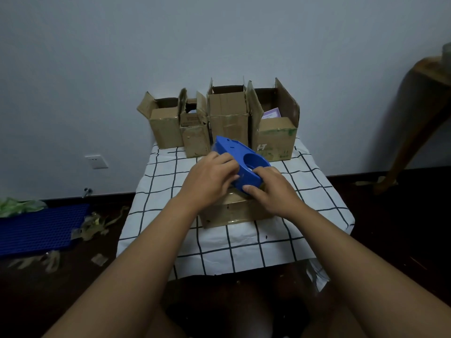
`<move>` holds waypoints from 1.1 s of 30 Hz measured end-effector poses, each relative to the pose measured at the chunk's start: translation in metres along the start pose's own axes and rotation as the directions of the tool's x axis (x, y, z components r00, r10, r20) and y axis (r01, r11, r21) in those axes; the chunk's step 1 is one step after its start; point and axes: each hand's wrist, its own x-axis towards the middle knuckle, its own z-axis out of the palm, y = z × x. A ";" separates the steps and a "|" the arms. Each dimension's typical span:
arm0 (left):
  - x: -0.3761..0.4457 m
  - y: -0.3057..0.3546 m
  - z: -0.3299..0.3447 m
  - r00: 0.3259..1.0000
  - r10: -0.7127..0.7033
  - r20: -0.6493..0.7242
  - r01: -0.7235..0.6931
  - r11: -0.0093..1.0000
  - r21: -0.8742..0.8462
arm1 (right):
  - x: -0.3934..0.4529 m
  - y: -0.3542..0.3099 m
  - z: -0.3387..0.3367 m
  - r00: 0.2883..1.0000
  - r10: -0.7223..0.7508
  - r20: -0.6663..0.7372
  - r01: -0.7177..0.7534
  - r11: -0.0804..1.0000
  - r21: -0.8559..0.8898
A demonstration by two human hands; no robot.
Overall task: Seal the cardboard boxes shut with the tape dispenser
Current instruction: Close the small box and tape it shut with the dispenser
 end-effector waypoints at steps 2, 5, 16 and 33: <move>0.000 -0.004 -0.004 0.998 -0.012 0.057 0.014 0.999 -0.037 | 0.002 0.001 -0.004 1.000 -0.011 0.016 0.011 1.000 0.028; -0.002 -0.008 -0.007 0.988 -0.072 0.135 0.086 0.991 -0.103 | 0.005 0.000 -0.011 0.999 -0.006 0.049 0.002 0.998 0.068; -0.009 -0.012 -0.019 0.939 -0.244 0.243 0.304 0.918 -0.254 | 0.009 0.000 -0.012 0.998 -0.036 0.043 0.033 0.998 0.061; -0.036 -0.015 -0.062 0.774 -0.631 -0.043 0.542 0.697 -0.470 | 0.007 -0.030 -0.031 0.986 0.058 -0.156 -0.013 0.961 0.277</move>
